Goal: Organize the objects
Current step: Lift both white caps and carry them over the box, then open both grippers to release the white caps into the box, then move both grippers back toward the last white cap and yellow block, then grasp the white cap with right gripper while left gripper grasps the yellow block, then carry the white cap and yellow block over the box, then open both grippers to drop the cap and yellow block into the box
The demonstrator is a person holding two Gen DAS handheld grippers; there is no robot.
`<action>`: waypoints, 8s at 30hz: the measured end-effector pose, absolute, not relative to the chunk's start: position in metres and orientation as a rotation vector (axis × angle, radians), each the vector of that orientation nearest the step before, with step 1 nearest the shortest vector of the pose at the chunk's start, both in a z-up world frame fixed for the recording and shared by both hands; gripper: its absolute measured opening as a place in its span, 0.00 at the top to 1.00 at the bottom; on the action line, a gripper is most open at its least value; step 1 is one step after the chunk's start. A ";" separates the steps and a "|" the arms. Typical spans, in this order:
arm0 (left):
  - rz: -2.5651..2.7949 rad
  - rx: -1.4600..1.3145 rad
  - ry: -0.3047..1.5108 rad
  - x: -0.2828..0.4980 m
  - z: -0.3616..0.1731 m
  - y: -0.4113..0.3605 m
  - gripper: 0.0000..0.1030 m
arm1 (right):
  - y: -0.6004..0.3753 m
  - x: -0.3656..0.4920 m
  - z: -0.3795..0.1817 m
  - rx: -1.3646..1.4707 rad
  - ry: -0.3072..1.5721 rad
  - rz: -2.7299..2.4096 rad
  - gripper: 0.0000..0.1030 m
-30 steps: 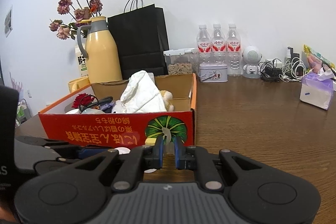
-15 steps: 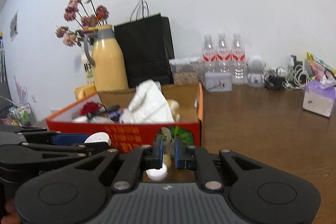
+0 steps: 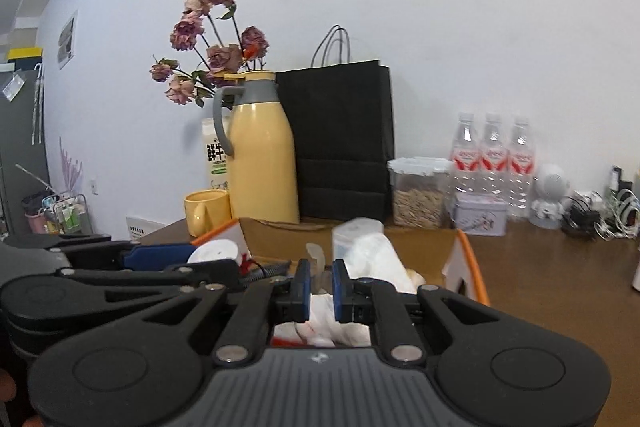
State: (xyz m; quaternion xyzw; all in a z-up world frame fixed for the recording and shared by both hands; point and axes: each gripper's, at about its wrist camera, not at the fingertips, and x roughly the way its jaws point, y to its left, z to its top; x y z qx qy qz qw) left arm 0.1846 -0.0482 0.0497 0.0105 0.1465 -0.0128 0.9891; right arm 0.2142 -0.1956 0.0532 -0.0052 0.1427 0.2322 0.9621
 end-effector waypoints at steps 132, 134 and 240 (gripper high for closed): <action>0.058 -0.082 0.453 0.160 -0.013 -0.047 0.00 | -0.255 0.214 -0.023 -0.023 0.608 0.362 0.38; 0.057 -0.084 0.453 0.160 -0.014 -0.047 0.00 | -0.247 0.219 -0.026 -0.030 0.645 0.363 0.54; 0.096 -0.074 0.344 0.246 0.040 0.009 0.54 | -0.153 0.298 0.026 -0.075 0.343 0.363 0.51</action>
